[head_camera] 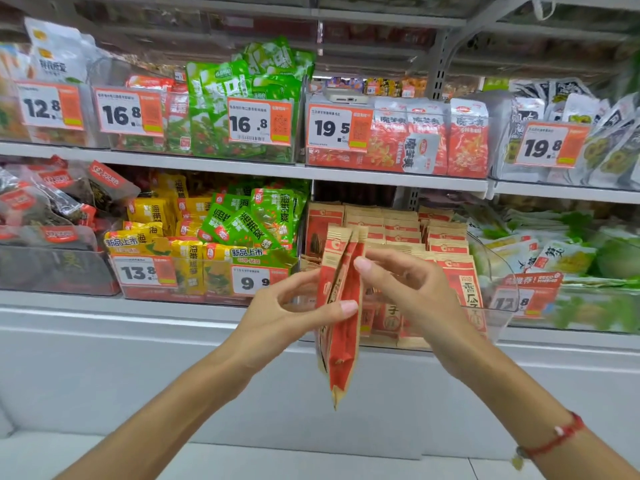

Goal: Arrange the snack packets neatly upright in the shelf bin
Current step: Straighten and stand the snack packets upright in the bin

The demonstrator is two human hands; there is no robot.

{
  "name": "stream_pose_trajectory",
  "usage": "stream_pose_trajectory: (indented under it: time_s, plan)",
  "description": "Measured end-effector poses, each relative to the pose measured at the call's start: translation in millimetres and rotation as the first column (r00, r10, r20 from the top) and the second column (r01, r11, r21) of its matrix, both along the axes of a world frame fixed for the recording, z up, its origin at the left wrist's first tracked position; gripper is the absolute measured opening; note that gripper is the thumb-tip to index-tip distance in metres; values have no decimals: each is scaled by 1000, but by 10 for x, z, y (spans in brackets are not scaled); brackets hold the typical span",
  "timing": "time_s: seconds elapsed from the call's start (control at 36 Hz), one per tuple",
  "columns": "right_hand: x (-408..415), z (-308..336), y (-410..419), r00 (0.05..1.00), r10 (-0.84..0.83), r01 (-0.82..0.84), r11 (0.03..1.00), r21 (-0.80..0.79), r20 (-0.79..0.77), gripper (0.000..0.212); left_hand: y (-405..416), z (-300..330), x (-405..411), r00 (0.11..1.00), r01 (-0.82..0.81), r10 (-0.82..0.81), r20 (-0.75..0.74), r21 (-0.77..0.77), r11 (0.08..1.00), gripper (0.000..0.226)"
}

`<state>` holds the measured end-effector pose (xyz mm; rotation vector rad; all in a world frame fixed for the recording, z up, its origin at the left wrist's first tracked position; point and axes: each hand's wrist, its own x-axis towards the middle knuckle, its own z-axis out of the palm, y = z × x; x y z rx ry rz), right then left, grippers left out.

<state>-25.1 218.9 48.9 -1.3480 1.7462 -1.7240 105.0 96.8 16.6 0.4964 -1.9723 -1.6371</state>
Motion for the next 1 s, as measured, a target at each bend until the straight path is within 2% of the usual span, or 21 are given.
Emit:
stream_pose_trajectory:
  time_s: [0.06, 0.17, 0.25, 0.33, 0.42, 0.47, 0.56, 0.64, 0.78, 0.92, 1.0]
  plan:
    - [-12, -3, -4, 1000, -5, 5, 1000, -19, 23, 30, 14, -6, -17, 1000, -11, 11, 3, -8, 1000, 61]
    - [-29, -24, -16, 997, 12, -9, 999, -42, 73, 14, 42, -16, -28, 999, -39, 39, -9, -8, 999, 49]
    - [-12, -39, -24, 998, 40, -38, 999, -22, 56, 15, 44, -32, -32, 995, -97, 97, -30, 7, 995, 62]
    - [28, -56, -20, 993, 105, -103, 994, 38, -46, 18, -3, -6, -38, 956, -252, 264, -124, 108, 962, 73]
    - [110, -146, -47, 974, 112, -89, 989, 119, -196, 41, -13, 48, -33, 892, -387, 412, -184, 158, 908, 71]
    - [173, -221, -83, 951, 24, -3, 998, 70, -308, 48, 9, 62, -32, 882, -408, 431, -191, 149, 901, 71]
    - [191, -255, -115, 925, -89, 82, 996, -35, -368, 42, 66, 67, -39, 889, -386, 411, -200, 154, 910, 78]
    - [79, -214, -127, 956, -97, 93, 995, -26, -276, 38, 75, 92, -35, 897, -348, 379, -228, 163, 923, 67]
    - [-138, -128, -108, 995, -57, 47, 992, 118, 83, 27, 26, 54, -12, 902, -353, 364, -232, 88, 932, 32]
    - [-160, -166, -108, 980, 0, -37, 983, 182, 200, 26, 33, 22, -24, 887, -372, 381, -260, 83, 924, 21]
    - [-146, -171, -109, 975, -5, -27, 990, 141, 220, 26, 36, 24, -31, 873, -383, 406, -272, 134, 914, 19]
